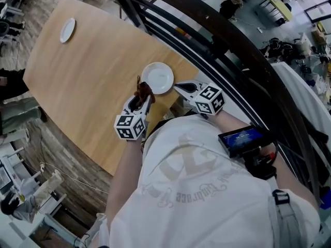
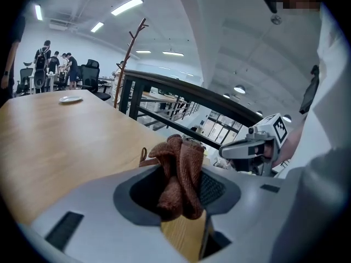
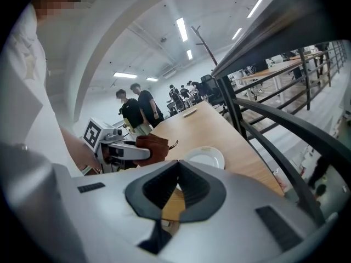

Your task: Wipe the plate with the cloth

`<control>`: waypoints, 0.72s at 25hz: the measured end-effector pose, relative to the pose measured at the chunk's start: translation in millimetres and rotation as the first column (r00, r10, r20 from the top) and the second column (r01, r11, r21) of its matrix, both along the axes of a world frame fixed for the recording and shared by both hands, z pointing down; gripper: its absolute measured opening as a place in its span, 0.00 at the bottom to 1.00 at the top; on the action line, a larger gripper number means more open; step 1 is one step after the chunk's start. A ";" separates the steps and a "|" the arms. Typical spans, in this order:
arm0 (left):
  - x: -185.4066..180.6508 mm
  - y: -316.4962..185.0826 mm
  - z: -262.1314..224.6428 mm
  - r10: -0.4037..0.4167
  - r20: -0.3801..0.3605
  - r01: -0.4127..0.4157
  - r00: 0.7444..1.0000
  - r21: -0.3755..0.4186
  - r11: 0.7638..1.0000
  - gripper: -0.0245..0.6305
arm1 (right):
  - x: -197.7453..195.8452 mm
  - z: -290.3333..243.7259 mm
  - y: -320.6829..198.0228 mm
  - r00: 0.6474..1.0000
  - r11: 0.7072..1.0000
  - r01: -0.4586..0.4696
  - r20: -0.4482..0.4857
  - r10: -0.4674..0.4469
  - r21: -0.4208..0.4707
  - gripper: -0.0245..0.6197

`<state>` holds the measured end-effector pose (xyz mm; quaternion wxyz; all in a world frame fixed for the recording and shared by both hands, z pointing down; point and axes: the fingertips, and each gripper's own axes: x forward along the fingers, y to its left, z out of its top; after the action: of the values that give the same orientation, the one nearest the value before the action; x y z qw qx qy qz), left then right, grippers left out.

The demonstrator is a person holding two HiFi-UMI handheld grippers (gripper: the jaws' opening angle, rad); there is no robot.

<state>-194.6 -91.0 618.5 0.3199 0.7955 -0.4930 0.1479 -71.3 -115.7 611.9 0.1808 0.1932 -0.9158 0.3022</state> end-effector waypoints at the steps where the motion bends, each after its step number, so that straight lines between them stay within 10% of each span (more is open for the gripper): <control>1: -2.0 -3.1 2.8 0.005 0.002 -0.005 1.000 -0.003 1.000 0.30 | 1.0 1.2 -0.2 1.000 1.000 -0.009 -0.001 0.009 -0.002 0.06; 18: -27.8 -100.3 31.4 0.010 0.083 -0.009 0.997 -0.015 1.000 0.30 | 21.4 14.3 -0.4 0.998 0.998 -0.054 -0.020 0.053 -0.038 0.06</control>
<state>-222.4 -191.4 649.9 0.3041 0.7887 -0.5010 0.1859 -49.9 -116.1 626.2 0.1851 0.2170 -0.9025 0.3228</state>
